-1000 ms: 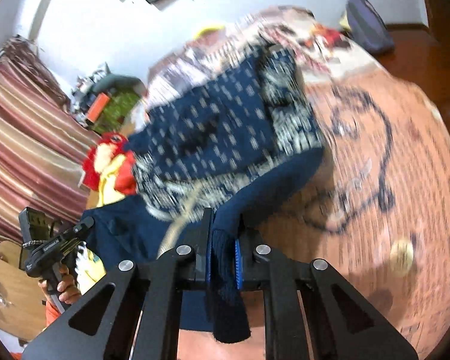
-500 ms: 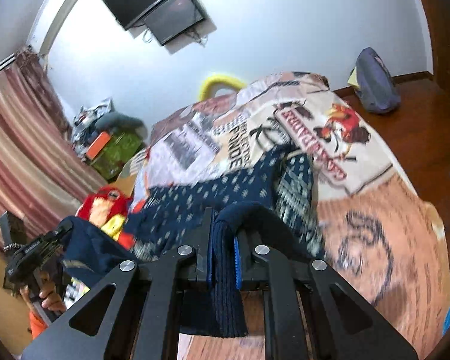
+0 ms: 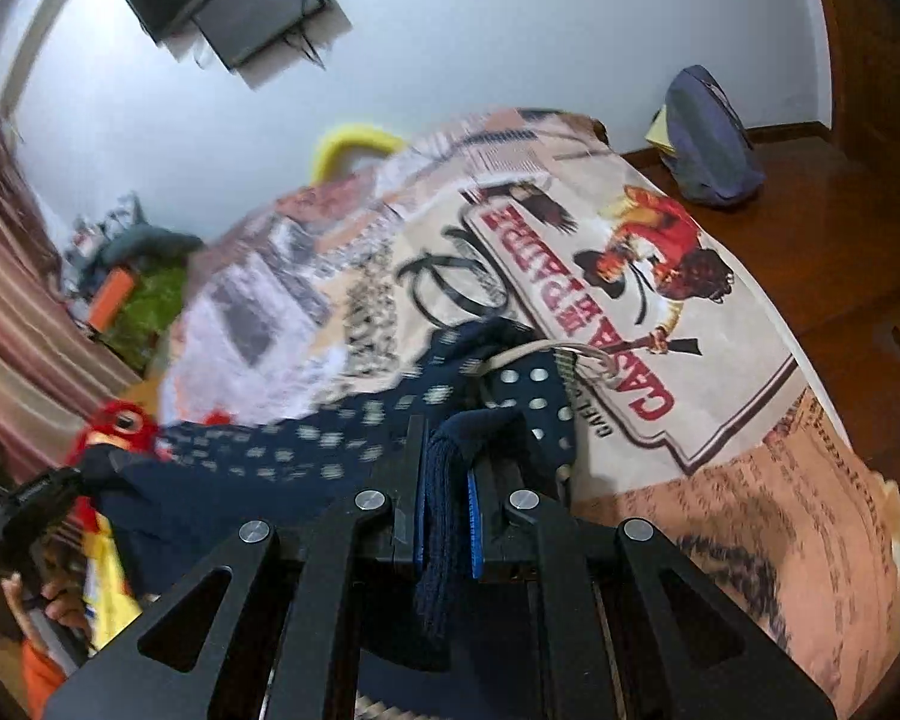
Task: Fold large clothes
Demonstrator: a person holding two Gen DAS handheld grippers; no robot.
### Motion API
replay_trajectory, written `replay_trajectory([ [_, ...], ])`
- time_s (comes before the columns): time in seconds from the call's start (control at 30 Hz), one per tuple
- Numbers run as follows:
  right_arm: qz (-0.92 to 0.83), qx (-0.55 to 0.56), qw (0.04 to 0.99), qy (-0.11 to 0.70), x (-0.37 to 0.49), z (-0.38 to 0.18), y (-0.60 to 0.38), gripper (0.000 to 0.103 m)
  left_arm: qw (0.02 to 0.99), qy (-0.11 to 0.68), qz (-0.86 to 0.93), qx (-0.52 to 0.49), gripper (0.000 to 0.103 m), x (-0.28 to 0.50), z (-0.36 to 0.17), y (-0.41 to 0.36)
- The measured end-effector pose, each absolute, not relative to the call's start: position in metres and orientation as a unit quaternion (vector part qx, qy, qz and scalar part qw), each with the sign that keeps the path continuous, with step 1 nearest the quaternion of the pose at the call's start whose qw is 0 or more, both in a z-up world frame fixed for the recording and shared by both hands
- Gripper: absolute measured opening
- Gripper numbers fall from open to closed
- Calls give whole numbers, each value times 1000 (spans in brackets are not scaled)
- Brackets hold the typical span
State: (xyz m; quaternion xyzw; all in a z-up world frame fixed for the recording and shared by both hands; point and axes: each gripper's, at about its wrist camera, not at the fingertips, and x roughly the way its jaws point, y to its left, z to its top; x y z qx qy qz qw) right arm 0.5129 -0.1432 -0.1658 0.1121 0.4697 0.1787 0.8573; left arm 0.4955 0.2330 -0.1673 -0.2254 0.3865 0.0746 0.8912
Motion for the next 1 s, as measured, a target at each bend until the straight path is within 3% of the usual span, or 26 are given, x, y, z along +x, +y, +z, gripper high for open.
replay_trajectory([
  [0.3, 186, 100, 845, 492, 517, -171, -157, 10, 872, 447, 83, -180, 14, 511, -211, 236],
  [0.6, 89, -4, 910, 404, 491, -107, -159, 26, 891, 420, 102, -140, 19, 496, -155, 231],
  [0.7, 125, -21, 905, 406, 475, -96, -148, 36, 902, 407, 94, -114, 29, 484, -139, 221],
  [0.77, 146, -31, 901, 408, 462, -97, -140, 41, 908, 400, 82, -93, 43, 473, -133, 210],
  [1.0, 212, -35, 864, 455, 446, -133, -104, 45, 900, 431, 31, -53, 46, 463, -151, 172],
])
